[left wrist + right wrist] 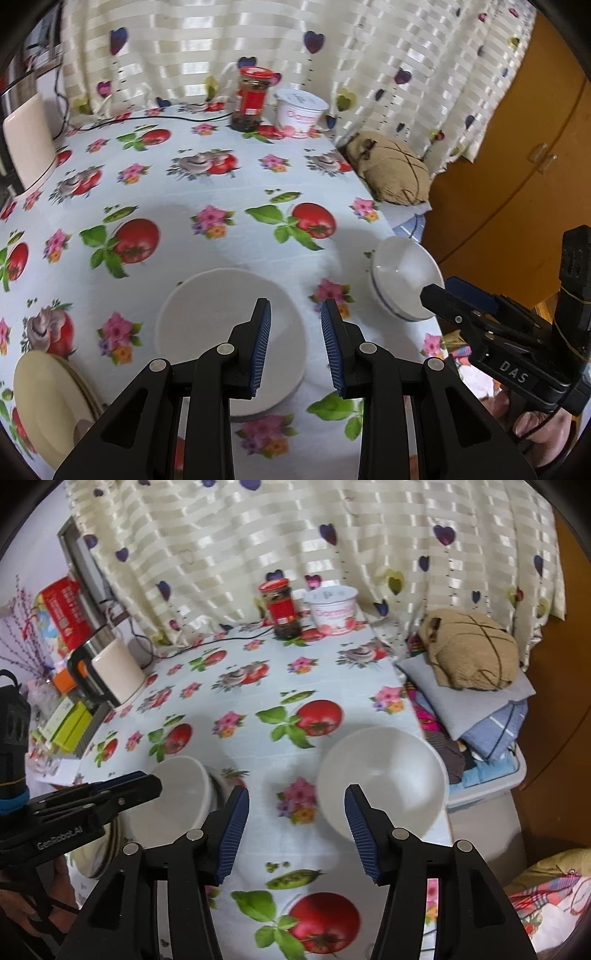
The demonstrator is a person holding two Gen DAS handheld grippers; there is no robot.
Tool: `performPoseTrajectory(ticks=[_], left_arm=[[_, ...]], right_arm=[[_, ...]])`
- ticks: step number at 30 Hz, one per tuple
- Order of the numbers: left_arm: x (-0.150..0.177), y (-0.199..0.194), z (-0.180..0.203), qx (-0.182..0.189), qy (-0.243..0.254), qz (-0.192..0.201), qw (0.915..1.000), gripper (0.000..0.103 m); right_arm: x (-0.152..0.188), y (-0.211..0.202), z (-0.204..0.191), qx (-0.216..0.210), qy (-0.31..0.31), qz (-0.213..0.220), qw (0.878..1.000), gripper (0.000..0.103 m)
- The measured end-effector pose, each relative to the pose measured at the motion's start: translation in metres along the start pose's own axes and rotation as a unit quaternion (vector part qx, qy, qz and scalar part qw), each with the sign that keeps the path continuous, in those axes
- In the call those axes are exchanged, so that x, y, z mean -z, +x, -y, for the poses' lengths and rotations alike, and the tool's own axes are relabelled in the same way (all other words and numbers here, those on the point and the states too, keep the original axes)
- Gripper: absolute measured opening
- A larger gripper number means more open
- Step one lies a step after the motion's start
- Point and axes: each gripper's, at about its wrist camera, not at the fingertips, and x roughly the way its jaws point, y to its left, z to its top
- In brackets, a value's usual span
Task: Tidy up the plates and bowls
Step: 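Open both grippers and move them toward the other white bowl, then bring both grippers to the rim of the second white bowl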
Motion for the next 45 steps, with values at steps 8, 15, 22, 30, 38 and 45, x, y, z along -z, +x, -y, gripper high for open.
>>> performPoseTrajectory(ticks=[8,15,22,30,38,45], left_arm=[[-0.011,0.018,0.03,0.011,0.027,-0.008,0.9995,0.03],[-0.016,0.036,0.048,0.019,0.036,-0.017,0.999,0.03],[-0.023,0.055,0.053,0.025,0.03,-0.028,0.9988,0.03],[-0.024,0.076,0.056,0.034,0.018,-0.042,0.9984,0.03],[-0.025,0.095,0.06,0.04,0.017,-0.059,0.9973,0.03],[-0.021,0.108,0.067,0.045,0.023,-0.073,0.9961,0.03]], right_arm=[[0.002,-0.006,0.031,0.034,0.026,0.003,0.999,0.054],[0.004,-0.008,0.055,0.051,0.048,0.004,0.998,0.054],[0.005,-0.007,0.072,0.063,0.064,0.002,0.996,0.054],[0.008,0.006,0.084,0.07,0.078,-0.012,0.994,0.054],[0.01,0.017,0.091,0.07,0.084,-0.021,0.994,0.048],[0.013,0.025,0.098,0.071,0.09,-0.031,0.993,0.035]])
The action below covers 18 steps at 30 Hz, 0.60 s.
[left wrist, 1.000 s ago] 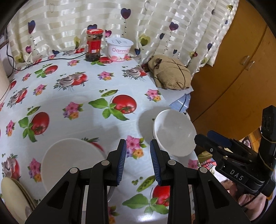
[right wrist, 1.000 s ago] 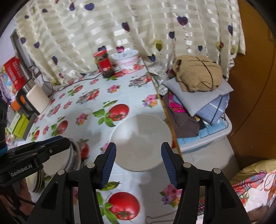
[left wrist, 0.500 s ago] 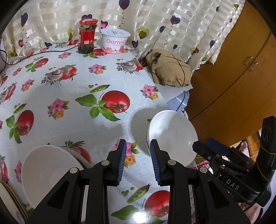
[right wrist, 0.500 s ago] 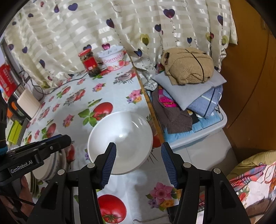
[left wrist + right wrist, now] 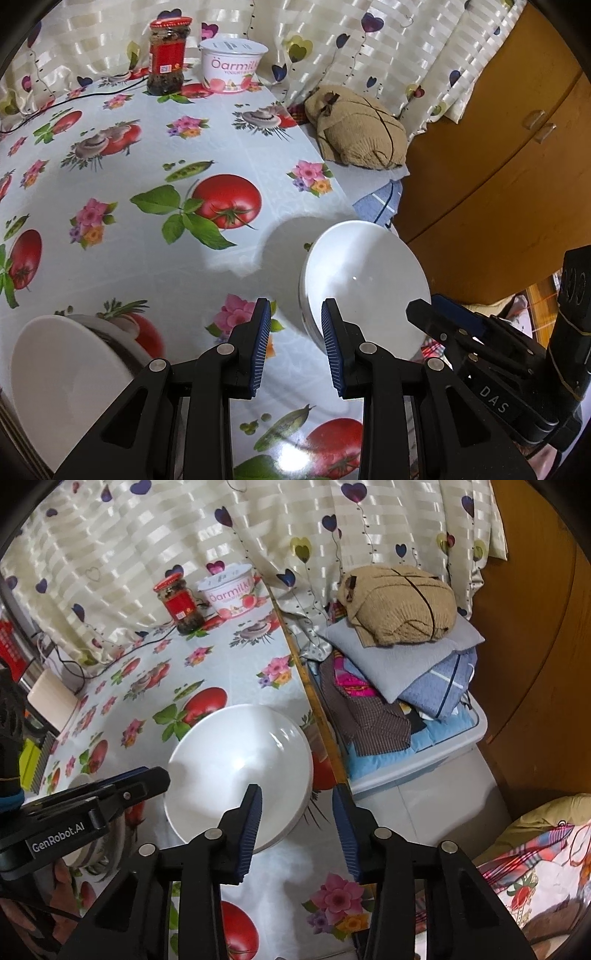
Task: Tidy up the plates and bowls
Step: 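Bring both grippers to the rim of the second white bowl, then close both grippers on the white bowl rim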
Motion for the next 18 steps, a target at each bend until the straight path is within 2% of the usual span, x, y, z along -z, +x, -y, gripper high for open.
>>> performPoseTrajectory(ticks=[5,14,18], left_arm=[[0.001,0.008,0.004,-0.004,0.008,-0.007,0.9999,0.03],[0.004,0.014,0.011,-0.012,0.03,-0.011,0.9994,0.03],[0.006,0.015,0.015,-0.014,0.039,-0.013,0.999,0.022]], right_arm=[[0.002,0.007,0.001,-0.004,0.0,-0.009,1.0,0.027],[0.003,0.013,-0.001,-0.011,-0.003,-0.013,1.0,0.021],[0.003,0.013,-0.001,-0.012,-0.001,-0.014,1.0,0.019]])
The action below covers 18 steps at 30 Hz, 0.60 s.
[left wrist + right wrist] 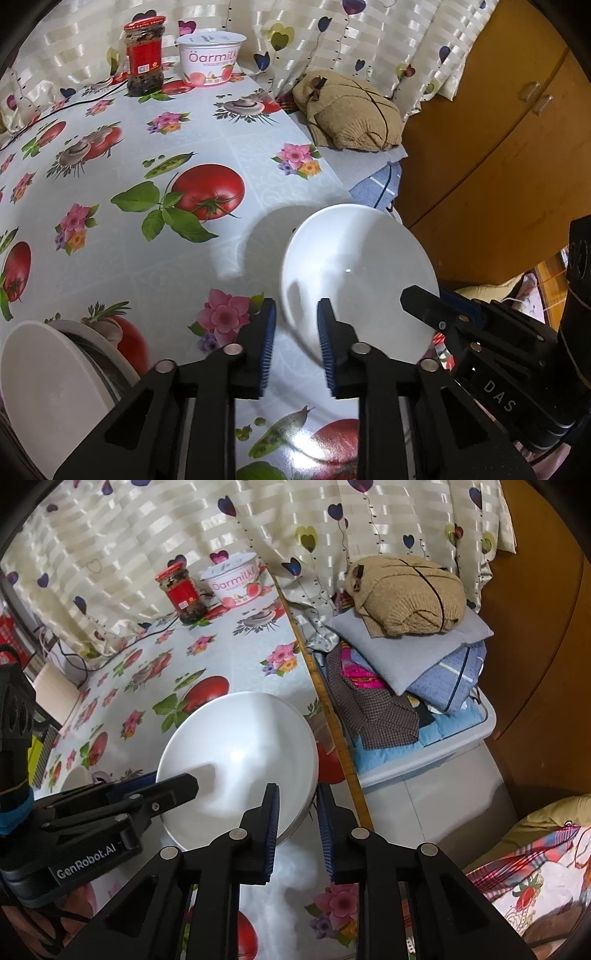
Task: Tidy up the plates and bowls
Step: 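Close both grippers on the white bowl rim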
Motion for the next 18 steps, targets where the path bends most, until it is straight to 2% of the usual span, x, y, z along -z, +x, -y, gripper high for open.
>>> performPoseTrajectory(ticks=[18], left_arm=[[0.001,-0.021,0.0,-0.008,0.003,0.016,0.9998,0.019]], right_arm=[[-0.001,-0.012,-0.011,-0.002,-0.009,0.011,1.0,0.017]])
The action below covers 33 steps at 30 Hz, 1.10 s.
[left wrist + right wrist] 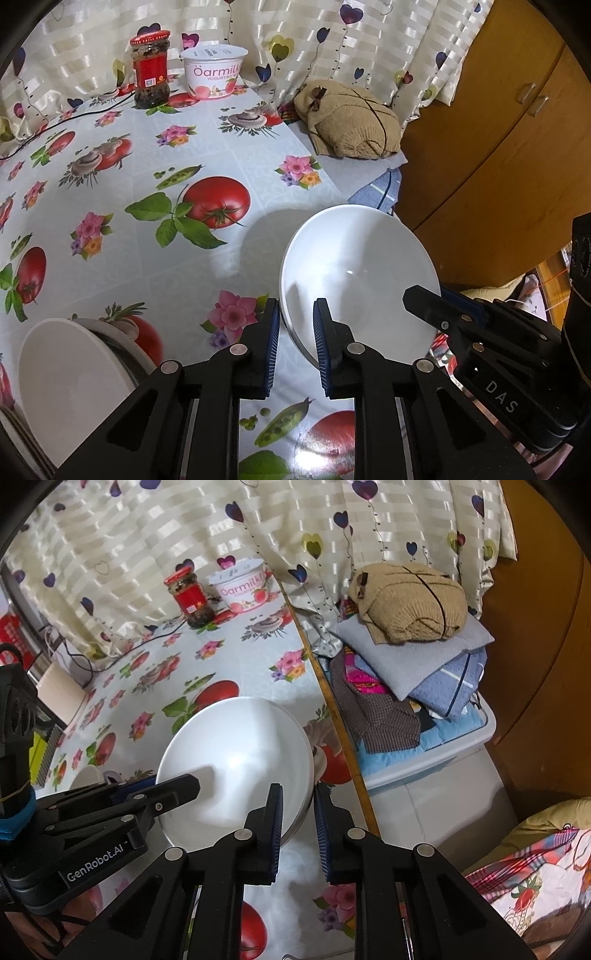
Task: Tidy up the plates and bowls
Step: 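Close both grippers on the white bowl rim, then lift the white bowl with both grippers and carry it over the steel bowl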
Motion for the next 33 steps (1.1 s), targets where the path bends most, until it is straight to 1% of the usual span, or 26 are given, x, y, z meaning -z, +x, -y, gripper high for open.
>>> performPoseTrajectory(ticks=[11,23,33], left_arm=[[0.002,-0.02,-0.002,-0.001,-0.002,0.015,0.9999,0.02],[0.004,-0.049,-0.008,0.0,-0.008,0.039,0.9992,0.019],[0.007,-0.068,-0.015,-0.005,-0.017,0.054,0.9984,0.02]], right_arm=[[-0.001,-0.015,-0.01,-0.002,-0.011,0.011,1.0,0.017],[-0.005,-0.039,-0.031,-0.008,-0.031,0.034,0.999,0.017],[-0.006,-0.049,-0.046,-0.012,-0.043,0.044,0.998,0.017]])
